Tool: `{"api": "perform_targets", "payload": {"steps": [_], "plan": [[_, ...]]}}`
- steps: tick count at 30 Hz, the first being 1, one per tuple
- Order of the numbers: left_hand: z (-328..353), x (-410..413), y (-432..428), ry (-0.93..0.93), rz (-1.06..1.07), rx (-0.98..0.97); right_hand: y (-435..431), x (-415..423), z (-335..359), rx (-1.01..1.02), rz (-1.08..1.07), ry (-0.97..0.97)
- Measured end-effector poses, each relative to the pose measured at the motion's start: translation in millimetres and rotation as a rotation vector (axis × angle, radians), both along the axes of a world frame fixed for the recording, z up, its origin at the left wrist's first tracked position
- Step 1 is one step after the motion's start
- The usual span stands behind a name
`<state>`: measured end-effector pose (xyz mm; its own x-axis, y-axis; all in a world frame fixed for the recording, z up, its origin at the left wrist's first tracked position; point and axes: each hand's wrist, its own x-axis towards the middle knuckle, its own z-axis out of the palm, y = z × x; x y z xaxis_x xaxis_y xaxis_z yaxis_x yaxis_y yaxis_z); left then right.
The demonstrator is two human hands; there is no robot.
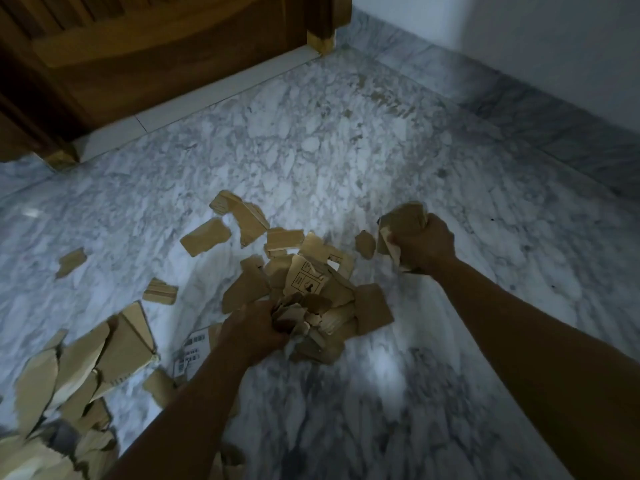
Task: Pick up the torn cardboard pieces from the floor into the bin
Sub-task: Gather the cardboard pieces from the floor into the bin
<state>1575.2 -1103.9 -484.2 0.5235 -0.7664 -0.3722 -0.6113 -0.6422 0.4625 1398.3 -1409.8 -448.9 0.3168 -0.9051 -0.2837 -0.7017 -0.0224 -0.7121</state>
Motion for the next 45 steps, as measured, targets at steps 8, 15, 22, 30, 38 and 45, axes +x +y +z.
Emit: {"api": "perform_targets", "payload": {"steps": [8,15,22,30,38,45], "plan": [[7.0,-3.0,-1.7,-0.042,0.003,0.066,32.6,-2.0,26.8,0.156,0.872,0.404],[6.0,-6.8,-0.7,-0.065,0.03,0.029,66.1,-13.9,-8.4,0.03,0.933,0.398],[7.5,-7.1,-0.7,-0.053,0.031,0.033,19.9,1.6,39.7,0.106,0.656,0.317],[-2.2,-2.8,0.5,-0.057,0.007,0.012,29.3,49.5,1.6,0.085,0.42,0.219],[0.5,3.2,-6.0,0.036,0.022,-0.015,43.8,39.0,-19.5,0.088,0.227,0.083],[4.5,-0.5,-6.9,0.007,0.03,0.014,55.2,48.6,-12.2,0.031,0.243,0.075]]}}
